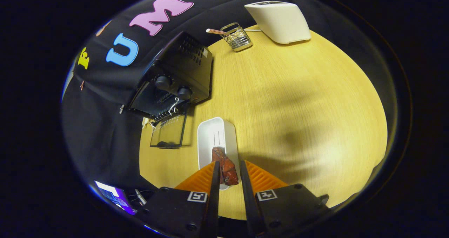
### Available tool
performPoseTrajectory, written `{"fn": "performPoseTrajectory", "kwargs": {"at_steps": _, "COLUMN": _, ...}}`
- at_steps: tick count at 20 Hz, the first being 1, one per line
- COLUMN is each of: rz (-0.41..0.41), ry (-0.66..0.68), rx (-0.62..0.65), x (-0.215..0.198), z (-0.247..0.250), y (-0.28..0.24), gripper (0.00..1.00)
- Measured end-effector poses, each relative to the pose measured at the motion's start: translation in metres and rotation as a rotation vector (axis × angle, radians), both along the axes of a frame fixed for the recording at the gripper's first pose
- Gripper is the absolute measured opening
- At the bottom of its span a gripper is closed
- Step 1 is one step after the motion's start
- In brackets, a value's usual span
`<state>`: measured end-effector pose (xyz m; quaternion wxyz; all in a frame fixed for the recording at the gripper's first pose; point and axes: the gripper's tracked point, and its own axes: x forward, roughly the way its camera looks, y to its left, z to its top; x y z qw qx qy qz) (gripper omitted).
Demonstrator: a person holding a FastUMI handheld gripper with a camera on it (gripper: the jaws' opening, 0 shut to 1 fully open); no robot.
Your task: Open the toaster oven, put the food inside, and close the toaster oven door.
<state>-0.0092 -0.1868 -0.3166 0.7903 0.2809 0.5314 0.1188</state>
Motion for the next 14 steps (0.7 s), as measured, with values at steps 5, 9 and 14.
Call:
{"fn": "performPoseTrajectory", "kwargs": {"at_steps": 5, "rz": 0.01, "ry": -0.007, "rx": 0.01, "x": 0.002, "z": 0.002, "y": 0.002, "gripper": 0.2}}
{"fn": "performPoseTrajectory", "kwargs": {"at_steps": 9, "rz": 0.0, "ry": -0.05, "rx": -0.03, "x": 0.003, "z": 0.02, "y": -0.001, "gripper": 0.16}}
{"fn": "performPoseTrajectory", "kwargs": {"at_steps": 14, "rz": -0.088, "ry": -0.122, "rx": -0.056, "x": -0.002, "z": 0.071, "y": 0.004, "gripper": 0.16}}
